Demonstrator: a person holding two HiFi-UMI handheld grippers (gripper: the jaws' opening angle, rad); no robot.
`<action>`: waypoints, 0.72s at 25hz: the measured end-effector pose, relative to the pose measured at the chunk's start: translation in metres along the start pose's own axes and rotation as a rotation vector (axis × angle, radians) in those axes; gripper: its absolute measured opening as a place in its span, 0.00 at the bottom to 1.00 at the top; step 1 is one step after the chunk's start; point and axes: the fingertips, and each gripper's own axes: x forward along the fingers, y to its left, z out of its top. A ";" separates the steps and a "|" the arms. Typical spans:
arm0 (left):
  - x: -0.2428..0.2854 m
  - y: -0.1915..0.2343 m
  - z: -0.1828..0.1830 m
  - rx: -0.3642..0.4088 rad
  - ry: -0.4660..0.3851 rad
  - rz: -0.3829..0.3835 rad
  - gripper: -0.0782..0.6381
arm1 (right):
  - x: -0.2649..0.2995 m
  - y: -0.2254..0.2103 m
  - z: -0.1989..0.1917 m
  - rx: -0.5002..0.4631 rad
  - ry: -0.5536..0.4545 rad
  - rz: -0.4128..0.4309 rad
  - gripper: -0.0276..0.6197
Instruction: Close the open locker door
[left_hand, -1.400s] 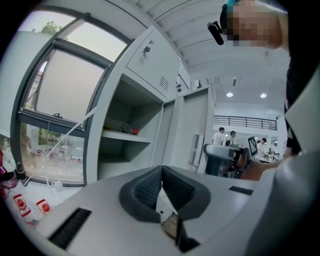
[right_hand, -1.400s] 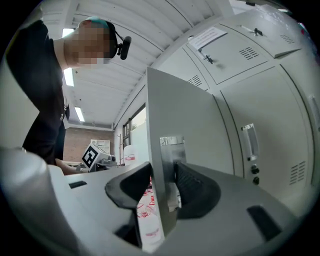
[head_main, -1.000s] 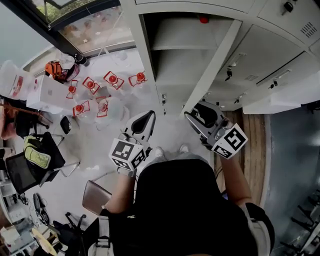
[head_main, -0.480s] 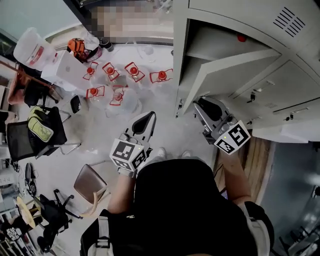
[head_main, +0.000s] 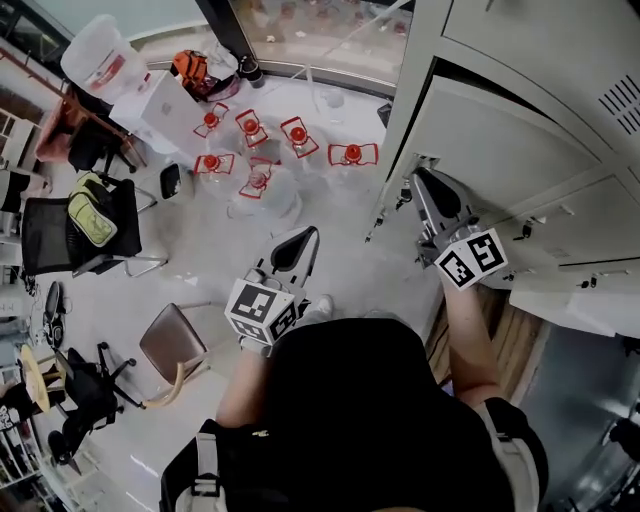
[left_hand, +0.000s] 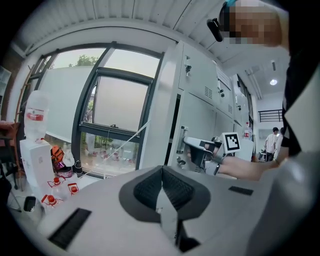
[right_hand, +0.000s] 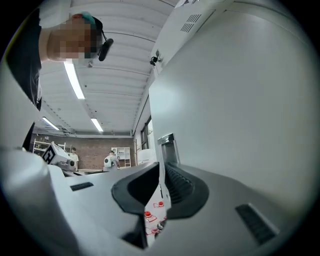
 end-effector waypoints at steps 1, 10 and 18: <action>-0.002 0.002 -0.002 -0.008 0.003 0.009 0.14 | 0.004 -0.005 -0.001 0.001 -0.002 -0.013 0.13; -0.010 0.011 -0.001 -0.013 0.002 0.061 0.14 | 0.028 -0.030 -0.005 0.032 -0.030 -0.103 0.11; -0.015 0.015 -0.001 -0.010 0.000 0.071 0.14 | 0.029 -0.031 -0.005 0.033 -0.039 -0.128 0.09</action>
